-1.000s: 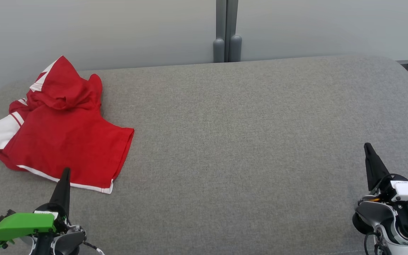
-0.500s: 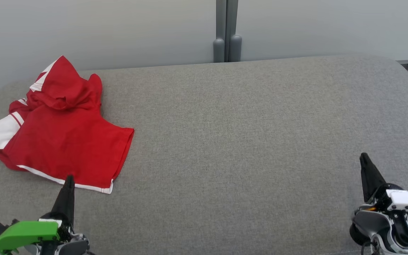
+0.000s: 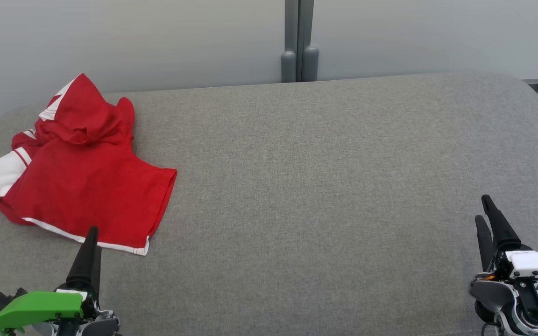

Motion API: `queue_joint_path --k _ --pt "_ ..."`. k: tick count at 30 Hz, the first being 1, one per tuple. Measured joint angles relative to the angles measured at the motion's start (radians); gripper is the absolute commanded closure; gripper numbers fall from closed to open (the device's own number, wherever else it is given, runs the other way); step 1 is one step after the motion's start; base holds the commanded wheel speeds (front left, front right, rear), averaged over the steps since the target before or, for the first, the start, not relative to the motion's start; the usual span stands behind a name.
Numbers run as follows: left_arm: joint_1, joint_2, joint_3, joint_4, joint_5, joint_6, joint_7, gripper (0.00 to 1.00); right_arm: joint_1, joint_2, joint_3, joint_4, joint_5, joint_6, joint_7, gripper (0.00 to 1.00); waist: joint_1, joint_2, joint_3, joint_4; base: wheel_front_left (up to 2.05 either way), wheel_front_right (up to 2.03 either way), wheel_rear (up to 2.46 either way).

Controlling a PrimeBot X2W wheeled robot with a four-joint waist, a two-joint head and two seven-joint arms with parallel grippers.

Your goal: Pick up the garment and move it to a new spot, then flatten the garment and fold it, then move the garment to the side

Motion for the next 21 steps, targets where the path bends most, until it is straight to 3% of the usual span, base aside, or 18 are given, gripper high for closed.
queue_joint_path --k 11,21 --pt "0.000 0.044 -0.037 -0.010 0.149 0.000 -0.061 0.00 -0.004 -0.073 0.069 -0.055 -0.198 -0.046 -0.035 0.00 0.0000 0.0001 0.001 0.003 0.00 0.00 0.00" --pt "0.000 0.072 -0.076 -0.001 0.291 0.003 -0.097 0.00 -0.007 -0.075 0.144 -0.063 -0.395 -0.072 -0.069 0.00 0.0000 0.0000 -0.002 0.008 0.00 0.00 0.00"
